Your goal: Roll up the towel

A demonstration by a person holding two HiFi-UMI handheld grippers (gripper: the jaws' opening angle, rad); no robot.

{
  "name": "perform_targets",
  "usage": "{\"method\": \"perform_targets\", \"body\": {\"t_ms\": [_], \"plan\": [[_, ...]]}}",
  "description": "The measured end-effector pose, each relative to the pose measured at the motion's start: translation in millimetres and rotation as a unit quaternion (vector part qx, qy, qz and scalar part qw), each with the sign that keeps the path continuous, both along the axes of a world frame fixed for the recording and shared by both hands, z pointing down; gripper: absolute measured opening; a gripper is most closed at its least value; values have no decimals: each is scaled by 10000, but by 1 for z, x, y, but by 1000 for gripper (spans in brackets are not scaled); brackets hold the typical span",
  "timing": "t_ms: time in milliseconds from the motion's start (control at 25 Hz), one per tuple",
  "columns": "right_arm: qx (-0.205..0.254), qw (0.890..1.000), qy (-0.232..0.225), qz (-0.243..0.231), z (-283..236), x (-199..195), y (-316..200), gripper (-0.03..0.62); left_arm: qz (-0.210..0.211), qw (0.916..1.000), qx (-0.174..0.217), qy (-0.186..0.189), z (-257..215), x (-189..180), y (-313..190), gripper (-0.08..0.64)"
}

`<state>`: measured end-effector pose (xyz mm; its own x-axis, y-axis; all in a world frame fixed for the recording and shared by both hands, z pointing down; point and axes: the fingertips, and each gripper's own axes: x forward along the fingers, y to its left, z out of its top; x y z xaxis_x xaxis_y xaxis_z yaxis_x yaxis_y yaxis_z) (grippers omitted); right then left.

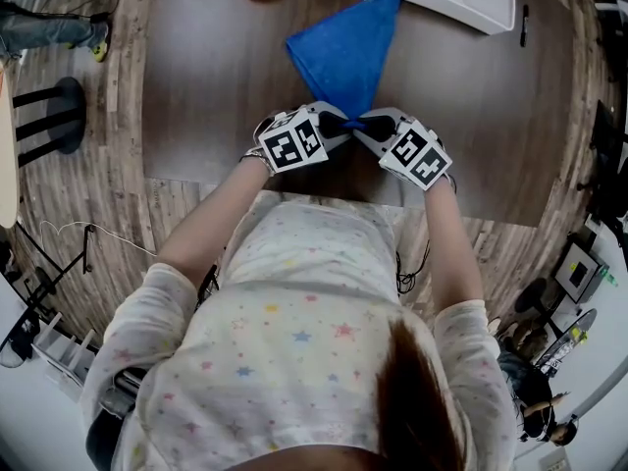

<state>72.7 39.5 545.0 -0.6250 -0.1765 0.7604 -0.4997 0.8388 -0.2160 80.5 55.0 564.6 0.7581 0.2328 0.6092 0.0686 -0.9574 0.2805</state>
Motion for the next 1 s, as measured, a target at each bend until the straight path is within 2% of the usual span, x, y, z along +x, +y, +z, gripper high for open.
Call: {"method": "perform_targets", "body": {"t_ms": [120,240,320,400,480,600,680,800,920,1000], "plan": [[-12,9999,-19,127,3,7,-6,57,-242,9997,95,1,-4,2,-4,74],[32,9998,68,183,9,11,-16,58,-712,9968,361,59,-9,-1,-19,91],[126,9995,149,248,11,15,-22,83,-964,9941,471,166,-14,-4,-28,99],[199,9991,234,297,12,18,-26,106,-872,9944,490,347,-21,-2,-26,100],[240,9986,285,366,15,20,-30,130,-534,9967,467,390,-22,1,-15,100],[329,9978,283,505,16,20,-38,138,-224,9977,634,65,-8,2,-5,100],[369,9970,313,599,14,21,-41,138,-276,9976,630,-124,1,2,-5,105],[497,9963,198,670,2,23,-41,134,-402,9976,528,-178,4,4,-7,107],[537,9972,-253,449,-16,12,-30,99,-349,9978,544,-170,5,5,-8,107],[414,9983,-358,176,-14,4,-16,98,-319,9980,526,-166,4,5,-8,107]]}}
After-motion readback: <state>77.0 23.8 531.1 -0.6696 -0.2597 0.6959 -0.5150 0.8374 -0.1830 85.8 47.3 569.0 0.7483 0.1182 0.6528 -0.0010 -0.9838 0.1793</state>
